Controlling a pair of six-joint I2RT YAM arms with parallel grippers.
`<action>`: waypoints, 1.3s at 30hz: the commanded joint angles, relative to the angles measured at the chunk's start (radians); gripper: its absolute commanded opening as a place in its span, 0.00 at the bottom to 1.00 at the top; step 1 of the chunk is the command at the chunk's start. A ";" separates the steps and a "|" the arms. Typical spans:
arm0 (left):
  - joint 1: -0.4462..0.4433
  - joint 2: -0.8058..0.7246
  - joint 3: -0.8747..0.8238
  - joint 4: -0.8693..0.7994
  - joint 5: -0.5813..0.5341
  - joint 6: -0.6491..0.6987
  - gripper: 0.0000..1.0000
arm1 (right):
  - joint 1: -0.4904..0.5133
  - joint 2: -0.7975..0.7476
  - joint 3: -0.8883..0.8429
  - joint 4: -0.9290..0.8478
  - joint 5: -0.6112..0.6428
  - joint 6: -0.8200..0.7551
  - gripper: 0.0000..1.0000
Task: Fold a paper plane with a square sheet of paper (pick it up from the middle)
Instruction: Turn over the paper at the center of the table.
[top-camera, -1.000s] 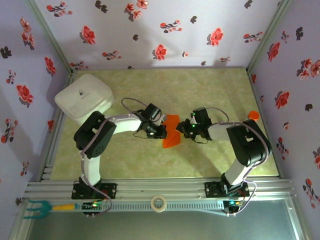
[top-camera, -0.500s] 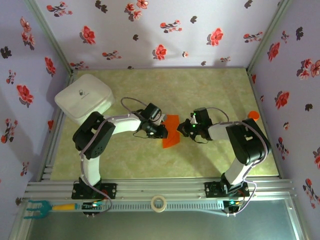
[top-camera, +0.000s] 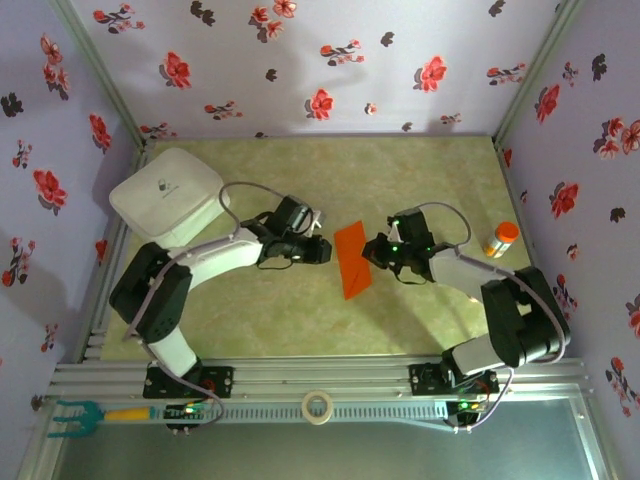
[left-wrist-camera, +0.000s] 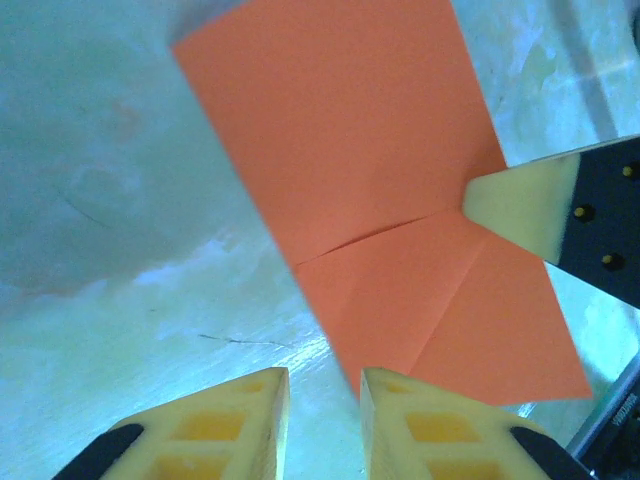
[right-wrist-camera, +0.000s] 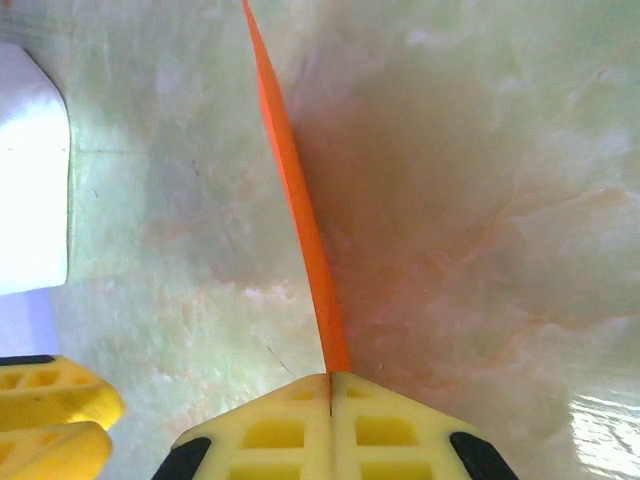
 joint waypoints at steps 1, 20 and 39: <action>-0.001 -0.071 -0.032 -0.018 -0.104 0.014 0.28 | 0.016 -0.075 0.034 -0.137 0.118 -0.107 0.00; 0.002 -0.428 -0.187 -0.044 -0.438 0.041 0.48 | 0.209 -0.228 0.238 -0.600 0.593 -0.324 0.00; 0.115 -0.784 -0.529 0.122 -0.612 -0.021 1.00 | 0.424 0.114 0.536 -0.849 1.195 -0.403 0.00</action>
